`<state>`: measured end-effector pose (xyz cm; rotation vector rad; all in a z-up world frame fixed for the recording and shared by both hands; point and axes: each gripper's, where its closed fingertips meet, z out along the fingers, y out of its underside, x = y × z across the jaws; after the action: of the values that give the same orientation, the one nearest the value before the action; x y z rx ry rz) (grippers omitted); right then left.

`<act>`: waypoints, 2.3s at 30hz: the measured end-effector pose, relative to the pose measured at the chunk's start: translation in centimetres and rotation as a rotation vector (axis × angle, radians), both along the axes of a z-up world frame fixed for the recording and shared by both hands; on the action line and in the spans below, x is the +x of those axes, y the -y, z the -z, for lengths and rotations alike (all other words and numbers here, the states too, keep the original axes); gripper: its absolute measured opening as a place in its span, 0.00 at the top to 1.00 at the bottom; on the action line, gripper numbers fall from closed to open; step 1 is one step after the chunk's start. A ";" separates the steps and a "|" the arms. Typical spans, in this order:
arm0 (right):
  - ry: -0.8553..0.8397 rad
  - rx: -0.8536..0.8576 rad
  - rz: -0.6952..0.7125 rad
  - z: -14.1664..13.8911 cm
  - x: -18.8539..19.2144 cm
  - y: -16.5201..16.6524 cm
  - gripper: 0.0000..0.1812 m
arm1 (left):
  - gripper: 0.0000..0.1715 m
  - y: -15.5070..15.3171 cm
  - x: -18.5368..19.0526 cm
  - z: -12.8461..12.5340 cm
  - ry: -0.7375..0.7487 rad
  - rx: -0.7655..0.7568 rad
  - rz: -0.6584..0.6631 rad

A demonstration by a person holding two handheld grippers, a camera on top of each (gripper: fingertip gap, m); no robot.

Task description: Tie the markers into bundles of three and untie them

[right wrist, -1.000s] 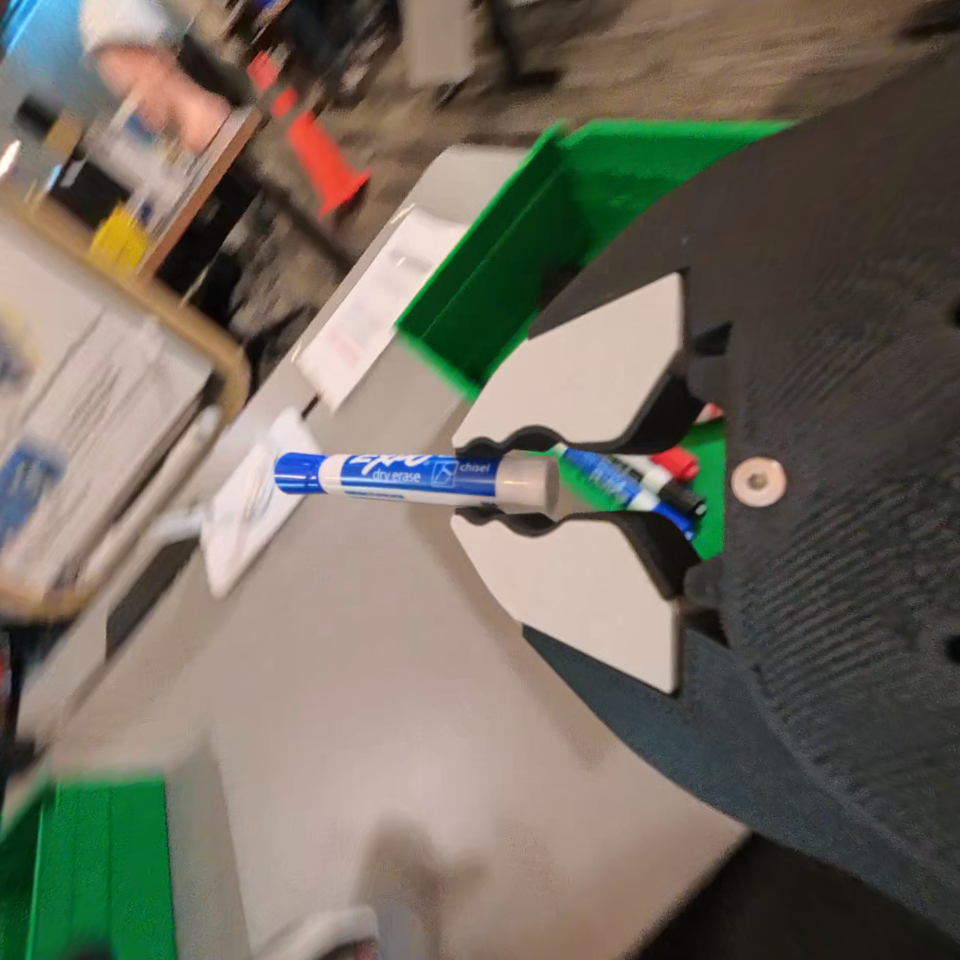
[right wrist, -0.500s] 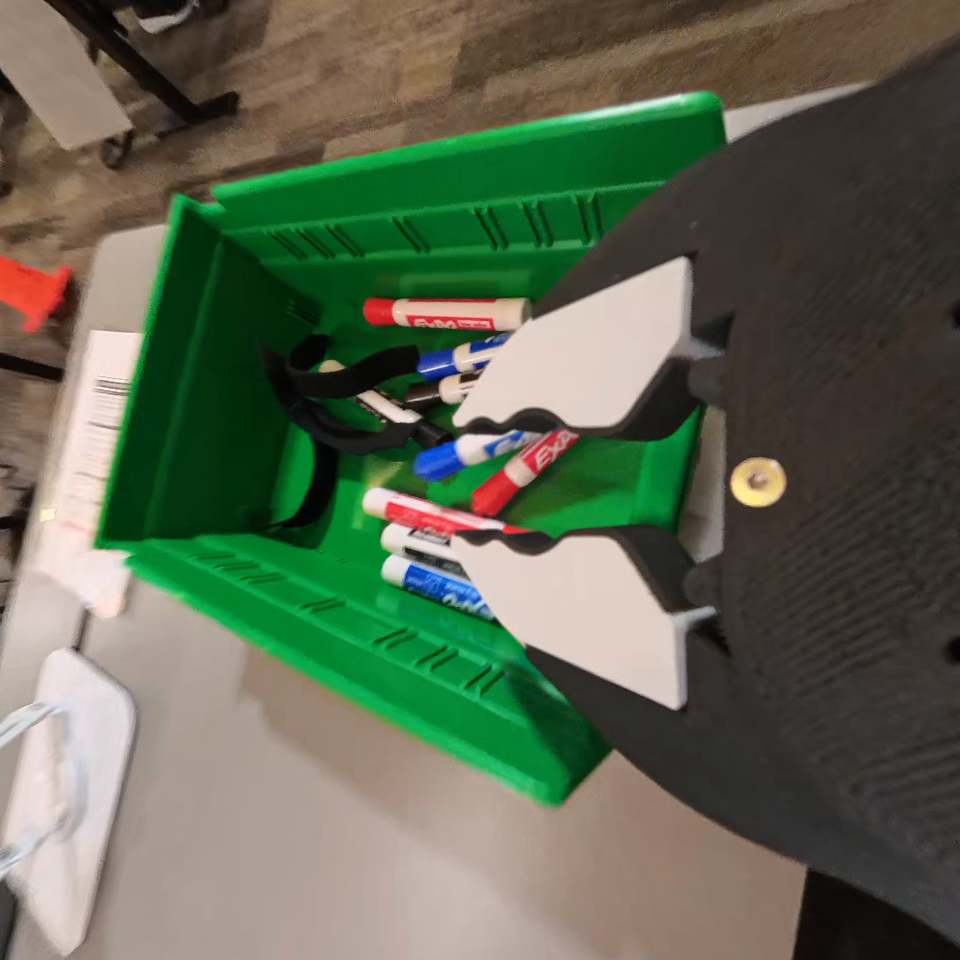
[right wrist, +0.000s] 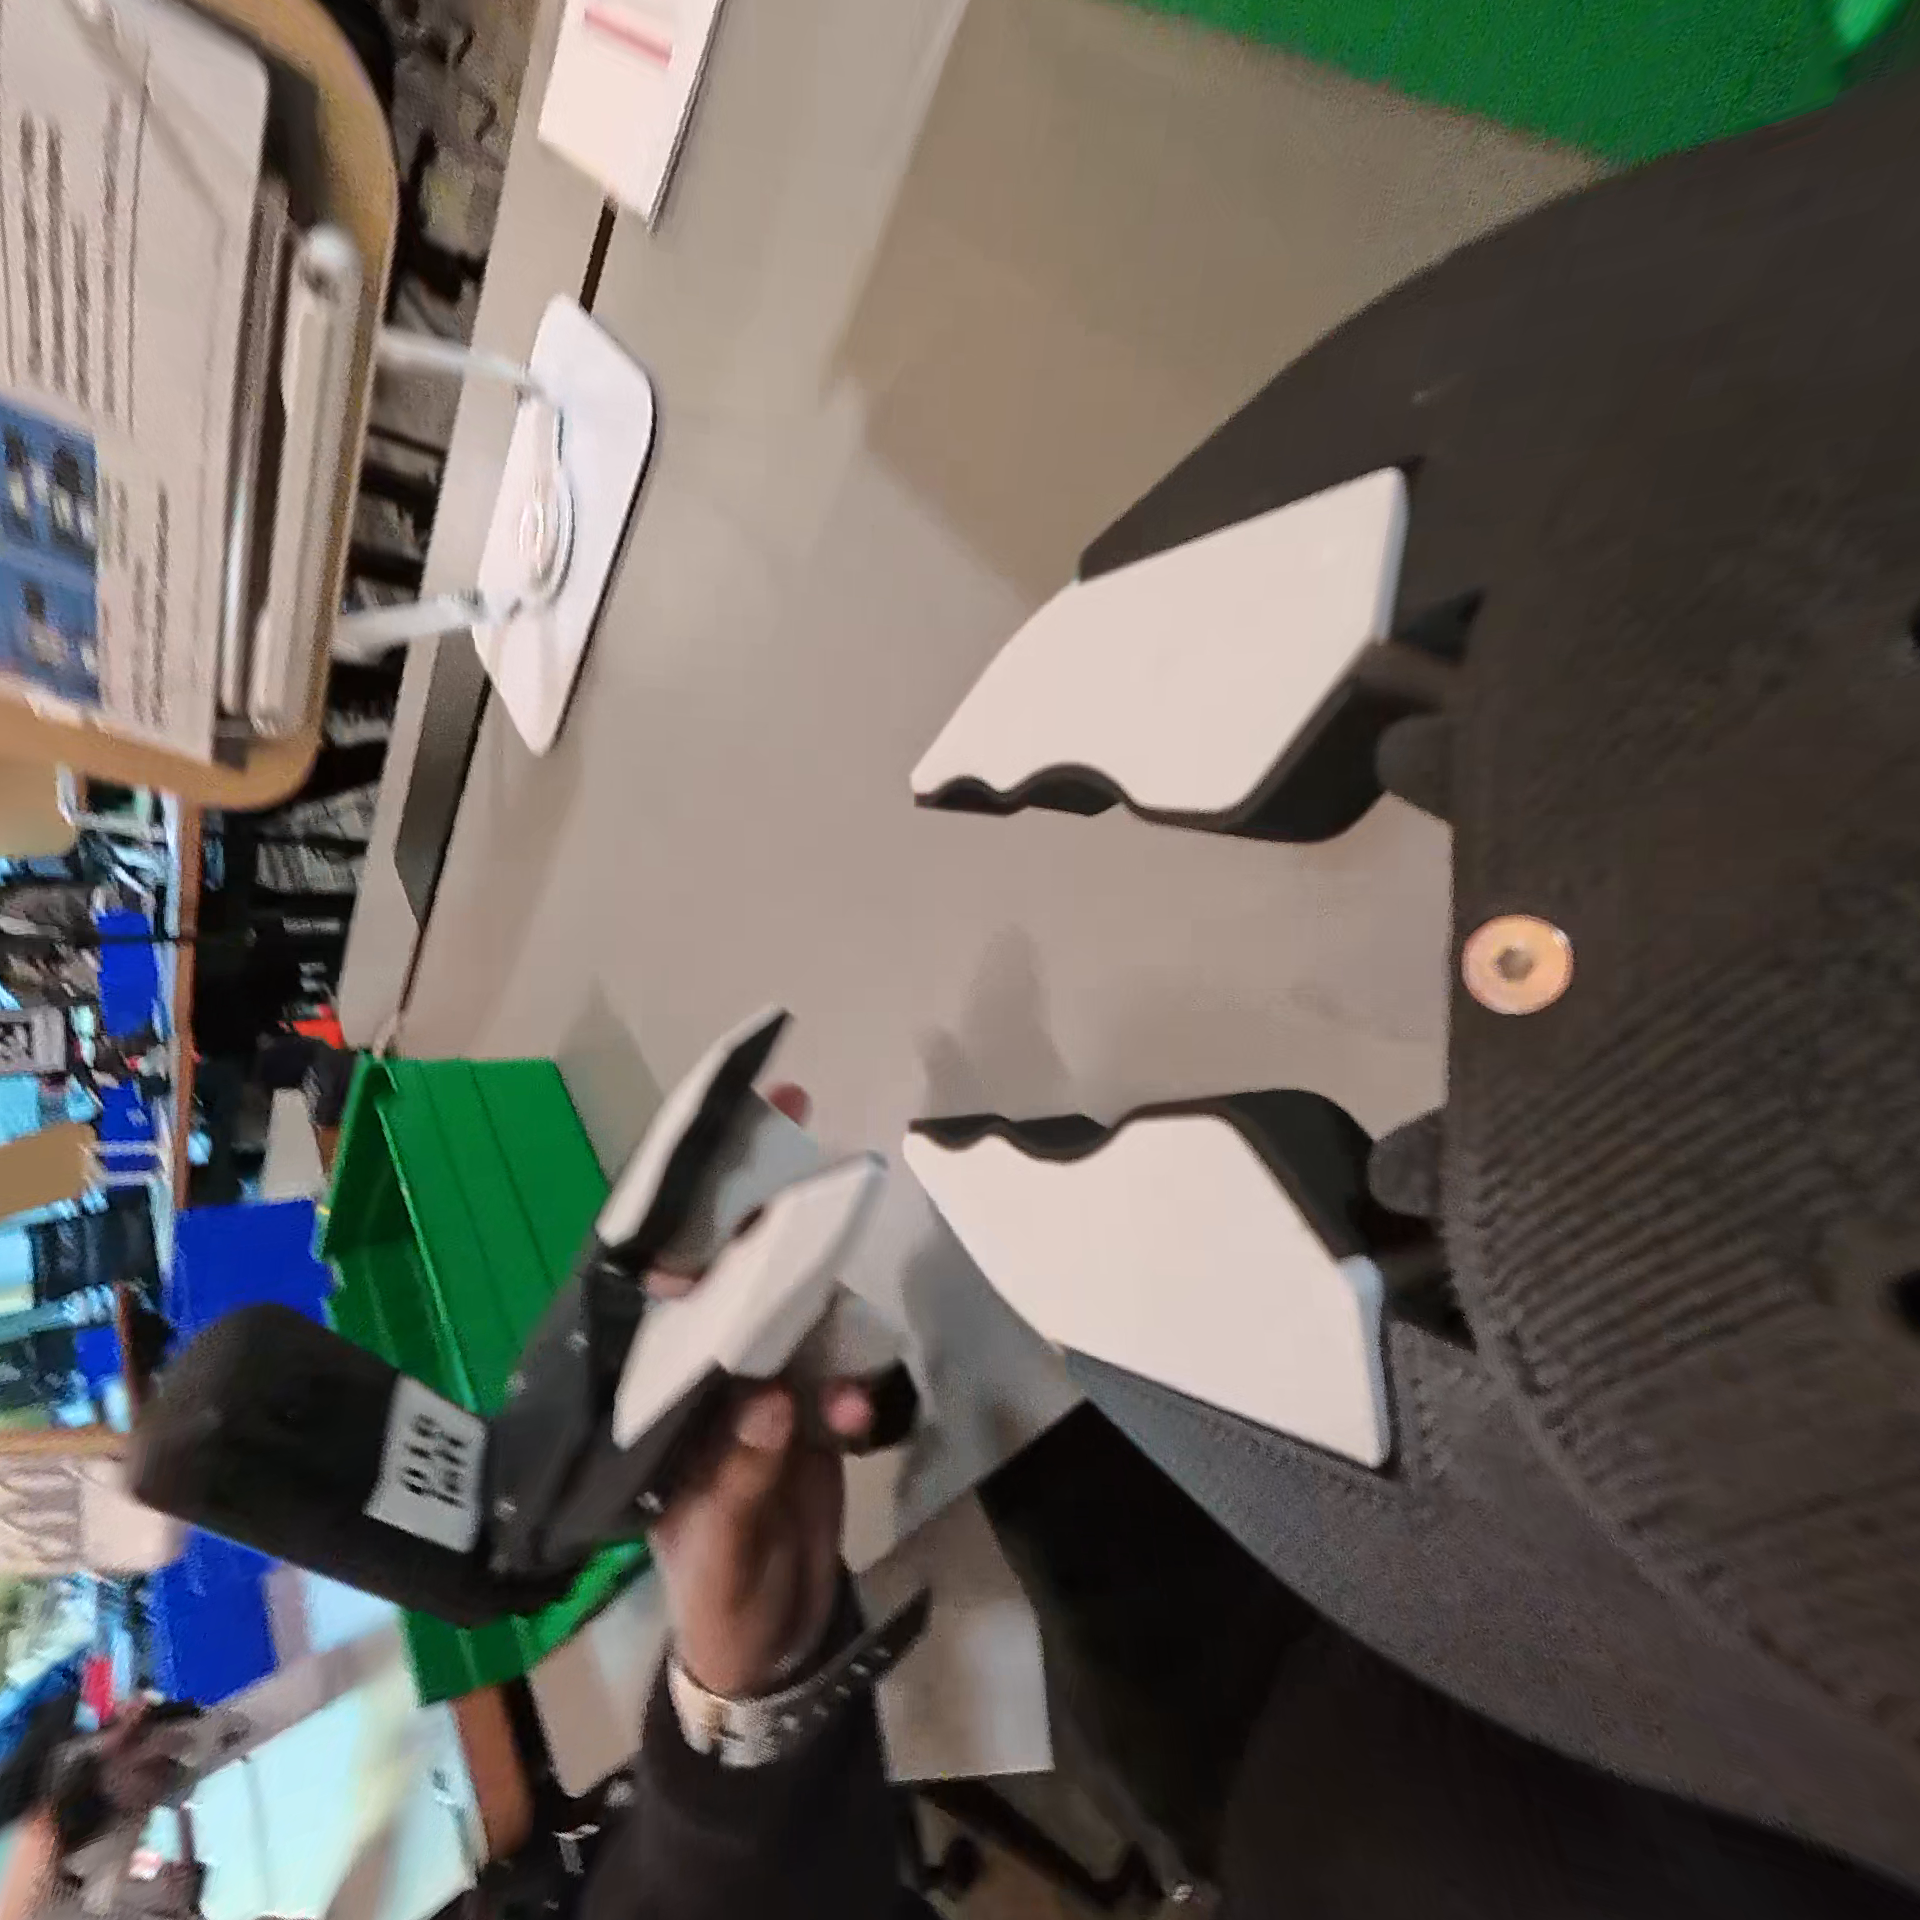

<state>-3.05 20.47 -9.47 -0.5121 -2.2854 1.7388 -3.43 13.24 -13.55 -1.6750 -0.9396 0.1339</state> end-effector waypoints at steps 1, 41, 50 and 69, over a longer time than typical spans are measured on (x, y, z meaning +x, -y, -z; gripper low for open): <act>-0.025 0.025 -0.021 0.4 0.6 0.6 0.68 | 0.52 0.6 -0.4 -0.2 -0.048 -0.036 -0.034; 0.110 -0.215 -0.234 -0.7 5.5 9.8 0.55 | 0.55 13.5 3.0 1.5 -0.269 -0.629 -0.720; 0.086 -0.202 -0.167 -0.3 4.0 7.9 0.55 | 0.54 12.1 1.2 1.7 -0.275 -0.624 -0.672; 0.044 -0.174 0.120 0.3 1.2 0.5 0.55 | 0.54 6.2 -4.5 2.3 -0.325 -0.704 -0.431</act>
<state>-1.87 19.98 -9.81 -0.7122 -2.0943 1.8937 -7.96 7.07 -15.86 -1.9596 -1.0531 1.0998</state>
